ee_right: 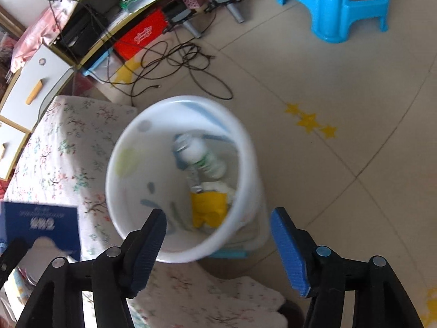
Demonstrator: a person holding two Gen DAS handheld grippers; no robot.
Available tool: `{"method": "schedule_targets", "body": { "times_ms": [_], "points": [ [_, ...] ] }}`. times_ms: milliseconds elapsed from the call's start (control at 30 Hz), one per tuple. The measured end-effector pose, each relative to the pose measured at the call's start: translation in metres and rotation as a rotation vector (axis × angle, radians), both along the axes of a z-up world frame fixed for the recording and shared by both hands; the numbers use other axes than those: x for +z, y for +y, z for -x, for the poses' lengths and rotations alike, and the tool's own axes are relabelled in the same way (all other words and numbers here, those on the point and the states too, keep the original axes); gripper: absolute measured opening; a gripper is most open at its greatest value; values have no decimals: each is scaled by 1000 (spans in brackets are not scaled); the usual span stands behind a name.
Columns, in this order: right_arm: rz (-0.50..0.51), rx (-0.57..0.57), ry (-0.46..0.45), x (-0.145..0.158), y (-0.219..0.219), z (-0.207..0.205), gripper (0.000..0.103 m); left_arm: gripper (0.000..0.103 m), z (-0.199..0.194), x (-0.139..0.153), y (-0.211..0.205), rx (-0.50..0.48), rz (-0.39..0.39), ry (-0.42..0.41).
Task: Collect trash
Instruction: 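Carry the bottle and blue box to the wastebasket and release both, then move both grippers back to the table toward the red can and yellow sponge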
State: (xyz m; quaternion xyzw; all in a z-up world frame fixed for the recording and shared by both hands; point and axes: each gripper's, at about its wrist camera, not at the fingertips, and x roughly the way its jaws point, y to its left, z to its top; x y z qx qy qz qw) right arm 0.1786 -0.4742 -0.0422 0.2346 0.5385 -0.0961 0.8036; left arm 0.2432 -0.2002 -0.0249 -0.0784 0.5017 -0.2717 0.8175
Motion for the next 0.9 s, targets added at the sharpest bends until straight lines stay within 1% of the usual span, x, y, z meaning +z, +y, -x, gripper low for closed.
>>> {"method": "schedule_targets", "body": {
  "times_ms": [133, 300, 333, 400, 433, 467, 533, 600, 667, 767, 833, 867, 900],
  "points": [
    [6, -18, 4, 0, -17, 11, 70, 16, -6, -9, -27, -27, -8, 4],
    [4, -40, 5, 0, -32, 19, 70, 17, -14, -15, -45, -39, 5, 2],
    [3, -42, 5, 0, -34, 21, 71, 18, -15, -15, -47, -38, 6, -4],
    [0, -43, 4, 0, -36, 21, 71, 26, -17, -13, -51, -49, -32, -22],
    [-2, -44, 2, 1, -37, 22, 72, 44, -17, -13, -53, -48, -59, -26],
    [-2, -44, -1, 1, -38, 22, 73, 65, -17, -13, -53, -35, -87, -28],
    [-4, -42, -6, 3, -38, 24, 74, 79, -17, -11, -52, -1, -129, -17],
    [-8, -38, -10, 4, -37, 23, 75, 80, -16, -9, -47, 11, -136, -20],
    [-10, -36, -11, 4, -35, 23, 75, 89, -14, -8, -43, 19, -165, -33],
    [-14, -32, -11, 5, -31, 22, 75, 93, -9, -5, -35, 16, -203, -59],
    [-12, -23, -15, 6, -28, 21, 75, 96, -5, -3, -27, 11, -205, -61],
    [-9, -17, -17, 7, -26, 20, 75, 100, -3, -2, -23, 11, -202, -58],
    [-4, -10, -17, 8, -22, 20, 76, 101, -1, -1, -18, 11, -199, -57]
  ]
}}
